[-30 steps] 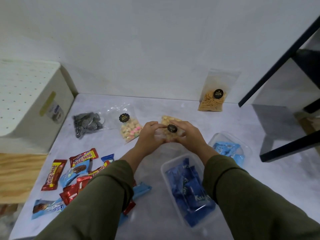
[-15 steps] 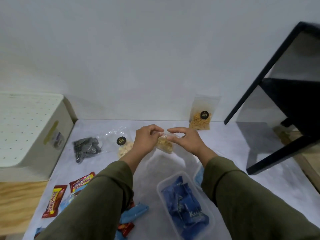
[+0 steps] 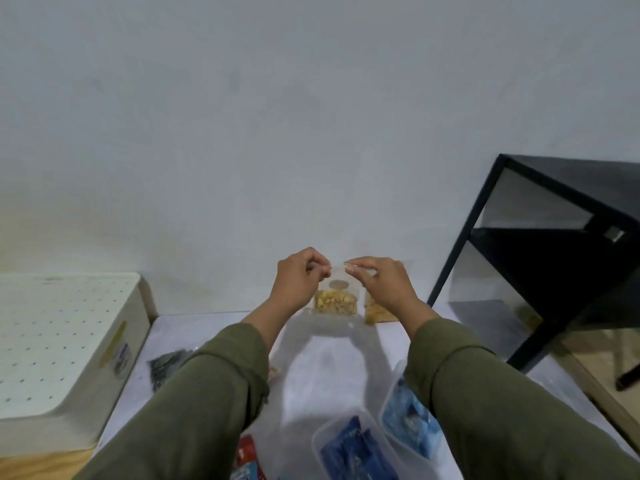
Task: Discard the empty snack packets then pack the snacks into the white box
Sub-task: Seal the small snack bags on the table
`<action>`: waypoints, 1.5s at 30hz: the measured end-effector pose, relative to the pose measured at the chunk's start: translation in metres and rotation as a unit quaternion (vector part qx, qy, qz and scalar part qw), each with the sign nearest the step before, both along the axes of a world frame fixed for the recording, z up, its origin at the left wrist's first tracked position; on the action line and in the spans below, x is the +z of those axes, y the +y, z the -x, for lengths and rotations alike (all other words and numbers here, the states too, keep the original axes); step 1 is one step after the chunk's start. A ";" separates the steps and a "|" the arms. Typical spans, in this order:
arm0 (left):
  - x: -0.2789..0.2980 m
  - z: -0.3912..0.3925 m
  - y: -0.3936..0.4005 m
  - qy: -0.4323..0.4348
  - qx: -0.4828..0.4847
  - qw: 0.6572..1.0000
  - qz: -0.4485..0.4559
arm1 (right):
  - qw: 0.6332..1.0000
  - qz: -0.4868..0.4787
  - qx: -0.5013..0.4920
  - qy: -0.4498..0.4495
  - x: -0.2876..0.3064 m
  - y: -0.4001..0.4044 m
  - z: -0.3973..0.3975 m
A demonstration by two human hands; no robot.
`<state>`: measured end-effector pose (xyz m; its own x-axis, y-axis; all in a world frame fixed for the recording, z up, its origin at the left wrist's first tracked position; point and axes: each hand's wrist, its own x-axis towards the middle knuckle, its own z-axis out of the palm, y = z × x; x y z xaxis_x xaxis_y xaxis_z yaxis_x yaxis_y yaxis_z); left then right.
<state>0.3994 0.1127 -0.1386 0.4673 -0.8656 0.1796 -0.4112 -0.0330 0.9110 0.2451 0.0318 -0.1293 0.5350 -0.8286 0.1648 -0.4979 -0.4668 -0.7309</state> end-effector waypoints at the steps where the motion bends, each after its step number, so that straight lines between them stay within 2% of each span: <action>1: 0.005 0.002 -0.003 0.003 0.001 1.000 0.007 | 1.000 0.008 -0.001 0.001 0.006 -0.002 0.001; 8: 0.035 0.019 -0.021 -0.020 0.018 0.999 0.034 | 0.997 0.073 0.027 0.014 0.033 -0.028 0.012; 13: 0.045 0.028 -0.033 -0.051 0.071 0.995 0.038 | 0.997 0.069 0.032 -0.028 0.047 -0.042 0.020; 19: 0.046 0.038 -0.040 -0.144 0.110 0.982 0.046 | 0.998 0.027 0.044 -0.048 0.053 -0.050 0.027; 26: 0.048 0.040 -0.034 -0.116 0.074 0.989 0.060 | 0.996 0.076 0.049 -0.009 0.054 -0.040 0.019; 36: 0.051 0.028 -0.030 -0.140 0.043 0.986 0.075 | 0.994 0.107 0.032 0.000 0.054 -0.025 -0.006; 39: 0.051 0.024 -0.029 -0.124 0.034 0.989 0.077 | 0.992 0.123 0.020 0.018 0.054 -0.024 -0.013; 45: 0.050 0.015 -0.032 -0.172 0.012 0.984 0.051 | 0.991 0.135 0.015 0.008 0.056 -0.023 -0.017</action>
<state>0.3845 0.0805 -0.0885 0.3836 -0.8240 0.4169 -0.6960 0.0388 0.7170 0.2622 0.0084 -0.0737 0.5628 -0.7395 0.3693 -0.4919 -0.6586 -0.5694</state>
